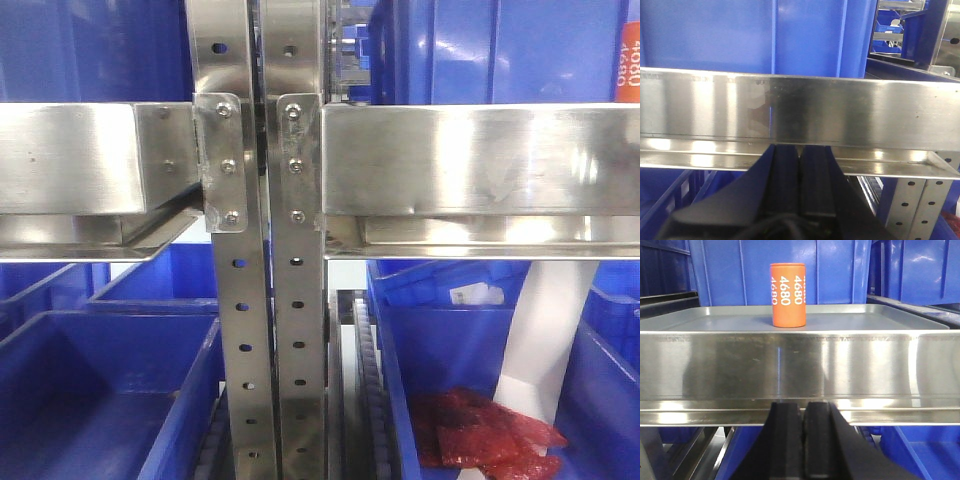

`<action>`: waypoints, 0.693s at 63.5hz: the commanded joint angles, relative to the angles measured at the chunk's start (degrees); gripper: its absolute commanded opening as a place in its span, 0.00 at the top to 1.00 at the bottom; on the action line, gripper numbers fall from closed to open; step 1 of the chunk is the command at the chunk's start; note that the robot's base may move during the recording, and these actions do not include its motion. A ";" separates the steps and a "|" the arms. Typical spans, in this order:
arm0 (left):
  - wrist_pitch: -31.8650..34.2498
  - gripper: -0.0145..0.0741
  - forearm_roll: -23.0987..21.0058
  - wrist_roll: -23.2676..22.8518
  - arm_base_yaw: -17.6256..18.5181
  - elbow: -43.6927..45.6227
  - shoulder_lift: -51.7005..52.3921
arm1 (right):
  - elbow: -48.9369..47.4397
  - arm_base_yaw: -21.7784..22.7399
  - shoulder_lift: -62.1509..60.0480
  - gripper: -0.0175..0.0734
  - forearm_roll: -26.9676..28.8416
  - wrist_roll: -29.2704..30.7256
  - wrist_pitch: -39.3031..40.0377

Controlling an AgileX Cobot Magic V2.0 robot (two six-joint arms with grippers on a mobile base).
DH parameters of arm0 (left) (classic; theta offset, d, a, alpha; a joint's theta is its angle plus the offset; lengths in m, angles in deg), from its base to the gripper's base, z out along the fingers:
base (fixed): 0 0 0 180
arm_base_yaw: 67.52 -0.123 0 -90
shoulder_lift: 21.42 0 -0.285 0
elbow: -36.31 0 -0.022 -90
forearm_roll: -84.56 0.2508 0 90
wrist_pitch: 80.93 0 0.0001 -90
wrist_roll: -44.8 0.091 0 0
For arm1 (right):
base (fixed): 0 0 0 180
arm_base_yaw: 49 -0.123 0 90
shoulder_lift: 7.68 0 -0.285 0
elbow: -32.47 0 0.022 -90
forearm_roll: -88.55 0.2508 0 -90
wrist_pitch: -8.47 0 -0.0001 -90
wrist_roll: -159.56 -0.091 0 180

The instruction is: Grab orange capacitor from left shelf to right conveyor

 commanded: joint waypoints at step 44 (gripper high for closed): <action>5.01 0.98 -0.20 -0.09 -0.03 0.25 0.65 | -0.20 0.23 -0.76 0.75 -0.12 0.13 5.10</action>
